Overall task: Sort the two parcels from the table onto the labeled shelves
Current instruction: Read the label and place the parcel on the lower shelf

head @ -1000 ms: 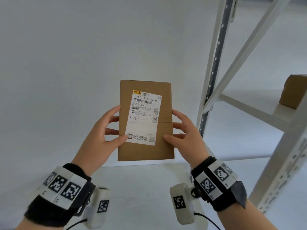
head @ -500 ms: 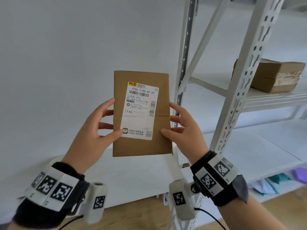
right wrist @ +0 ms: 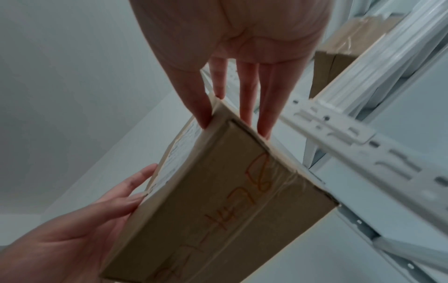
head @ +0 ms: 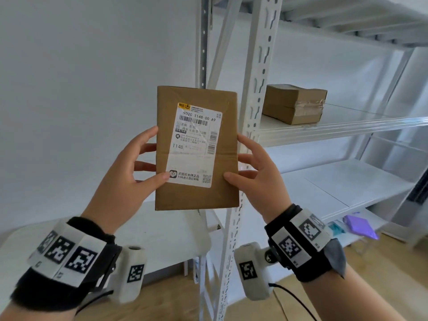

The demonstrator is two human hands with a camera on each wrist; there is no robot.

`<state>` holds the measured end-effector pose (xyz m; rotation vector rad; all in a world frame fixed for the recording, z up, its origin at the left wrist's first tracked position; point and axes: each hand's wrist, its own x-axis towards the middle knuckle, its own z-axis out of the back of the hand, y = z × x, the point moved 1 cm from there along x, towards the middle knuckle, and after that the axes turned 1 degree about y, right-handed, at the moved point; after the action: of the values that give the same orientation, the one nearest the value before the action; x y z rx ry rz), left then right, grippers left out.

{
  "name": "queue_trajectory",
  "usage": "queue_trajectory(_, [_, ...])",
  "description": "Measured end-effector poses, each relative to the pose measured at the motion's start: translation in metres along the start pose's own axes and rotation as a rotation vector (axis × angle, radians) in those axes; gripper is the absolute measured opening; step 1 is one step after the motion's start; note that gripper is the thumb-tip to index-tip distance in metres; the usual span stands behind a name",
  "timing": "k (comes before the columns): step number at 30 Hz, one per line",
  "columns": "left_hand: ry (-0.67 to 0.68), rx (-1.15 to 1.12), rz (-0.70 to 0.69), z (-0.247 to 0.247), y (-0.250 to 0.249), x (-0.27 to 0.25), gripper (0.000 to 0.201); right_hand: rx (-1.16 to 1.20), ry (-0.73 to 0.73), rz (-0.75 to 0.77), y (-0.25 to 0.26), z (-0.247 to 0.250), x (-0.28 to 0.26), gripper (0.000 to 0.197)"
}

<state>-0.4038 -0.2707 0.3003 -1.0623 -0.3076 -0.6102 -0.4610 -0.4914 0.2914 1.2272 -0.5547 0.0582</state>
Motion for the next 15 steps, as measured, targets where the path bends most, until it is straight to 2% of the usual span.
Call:
queue_trajectory(8, [0.047, -0.094, -0.026, -0.104, -0.075, -0.026, 0.069, -0.04, -0.041, -0.017, -0.014, 0.127, -0.05, 0.068])
queue_trajectory(15, [0.059, -0.182, -0.034, -0.182, -0.116, -0.05, 0.07, -0.082, -0.051, -0.019, -0.029, 0.213, -0.082, 0.067])
